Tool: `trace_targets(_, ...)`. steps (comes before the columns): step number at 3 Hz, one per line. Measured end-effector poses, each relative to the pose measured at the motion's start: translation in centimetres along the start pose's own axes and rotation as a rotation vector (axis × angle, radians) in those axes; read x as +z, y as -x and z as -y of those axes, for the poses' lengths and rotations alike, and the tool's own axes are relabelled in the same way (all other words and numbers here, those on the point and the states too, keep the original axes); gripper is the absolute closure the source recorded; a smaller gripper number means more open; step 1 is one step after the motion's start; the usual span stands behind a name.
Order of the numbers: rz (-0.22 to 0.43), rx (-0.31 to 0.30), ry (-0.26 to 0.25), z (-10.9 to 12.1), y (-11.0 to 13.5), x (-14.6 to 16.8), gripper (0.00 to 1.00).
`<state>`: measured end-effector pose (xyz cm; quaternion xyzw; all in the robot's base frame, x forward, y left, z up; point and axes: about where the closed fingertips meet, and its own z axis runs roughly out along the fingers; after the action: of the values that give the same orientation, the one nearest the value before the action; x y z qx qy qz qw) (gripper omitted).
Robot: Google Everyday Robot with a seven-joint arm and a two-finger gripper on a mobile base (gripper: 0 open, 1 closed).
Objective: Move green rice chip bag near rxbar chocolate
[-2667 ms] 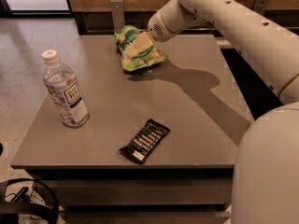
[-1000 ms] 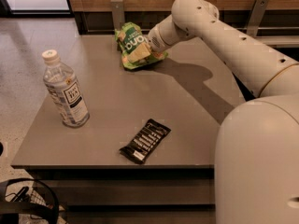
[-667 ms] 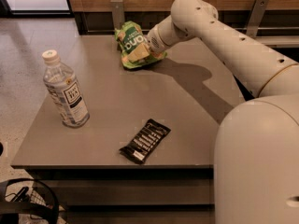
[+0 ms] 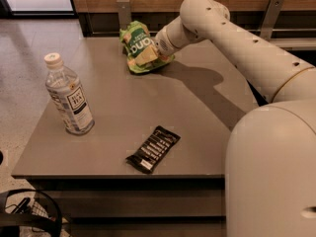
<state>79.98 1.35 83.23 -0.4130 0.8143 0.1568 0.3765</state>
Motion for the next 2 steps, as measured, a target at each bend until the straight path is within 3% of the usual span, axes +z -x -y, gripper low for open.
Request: trace_targets(2,0.000,0.000,0.000,0.00,0.11,-0.09,1.00)
